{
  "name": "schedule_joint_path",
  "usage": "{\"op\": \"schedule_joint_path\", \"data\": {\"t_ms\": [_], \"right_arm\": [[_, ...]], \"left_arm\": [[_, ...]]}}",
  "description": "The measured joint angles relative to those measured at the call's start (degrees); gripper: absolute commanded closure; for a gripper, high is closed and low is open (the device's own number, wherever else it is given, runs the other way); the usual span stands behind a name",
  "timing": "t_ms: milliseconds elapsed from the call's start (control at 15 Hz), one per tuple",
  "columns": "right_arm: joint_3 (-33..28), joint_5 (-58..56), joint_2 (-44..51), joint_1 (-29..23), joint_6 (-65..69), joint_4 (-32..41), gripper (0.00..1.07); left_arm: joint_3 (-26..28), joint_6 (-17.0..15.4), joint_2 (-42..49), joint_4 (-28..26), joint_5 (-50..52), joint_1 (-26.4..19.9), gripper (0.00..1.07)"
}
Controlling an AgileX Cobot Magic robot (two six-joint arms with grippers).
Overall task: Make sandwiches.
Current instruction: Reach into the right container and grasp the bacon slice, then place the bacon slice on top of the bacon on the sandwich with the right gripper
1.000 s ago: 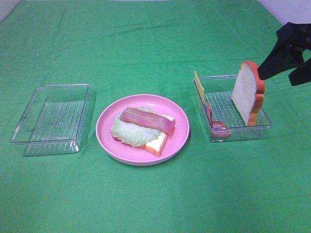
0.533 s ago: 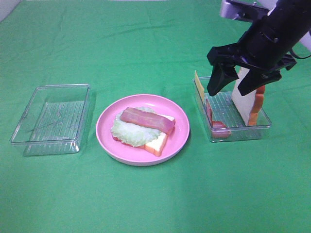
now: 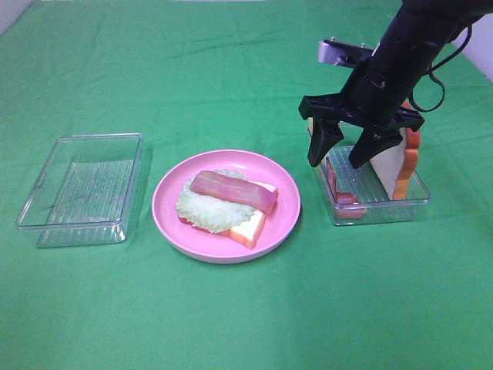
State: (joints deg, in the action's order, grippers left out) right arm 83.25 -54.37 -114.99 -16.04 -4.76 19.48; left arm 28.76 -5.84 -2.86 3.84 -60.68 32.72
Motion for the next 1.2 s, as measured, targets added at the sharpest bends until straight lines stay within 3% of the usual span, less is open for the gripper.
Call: {"op": "schedule_joint_path", "data": {"t_ms": [133, 200, 267, 533, 867, 1200], "right_arm": [[0.2, -0.1, -1.2, 0.0, 0.0, 0.0, 0.55], [0.2, 0.1, -1.5, 0.0, 0.0, 0.0, 0.63], [0.2, 0.3, -1.8, 0.0, 0.0, -0.2, 0.81], [0.2, 0.3, -1.8, 0.0, 0.9, -0.2, 1.07], [0.3, 0.0, -1.3, 0.0, 1.6, -0.2, 1.07], [0.3, -1.0, 5.0, 0.0, 1.8, -0.6, 1.07]], "left_arm": [[0.0, 0.0, 0.0, 0.0, 0.0, 0.0, 0.32], [0.0, 0.0, 0.0, 0.0, 0.0, 0.0, 0.32], [0.0, 0.0, 0.0, 0.0, 0.0, 0.0, 0.32], [0.0, 0.0, 0.0, 0.0, 0.0, 0.0, 0.32], [0.0, 0.0, 0.0, 0.0, 0.0, 0.0, 0.32], [0.0, 0.0, 0.0, 0.0, 0.0, 0.0, 0.32]]}}
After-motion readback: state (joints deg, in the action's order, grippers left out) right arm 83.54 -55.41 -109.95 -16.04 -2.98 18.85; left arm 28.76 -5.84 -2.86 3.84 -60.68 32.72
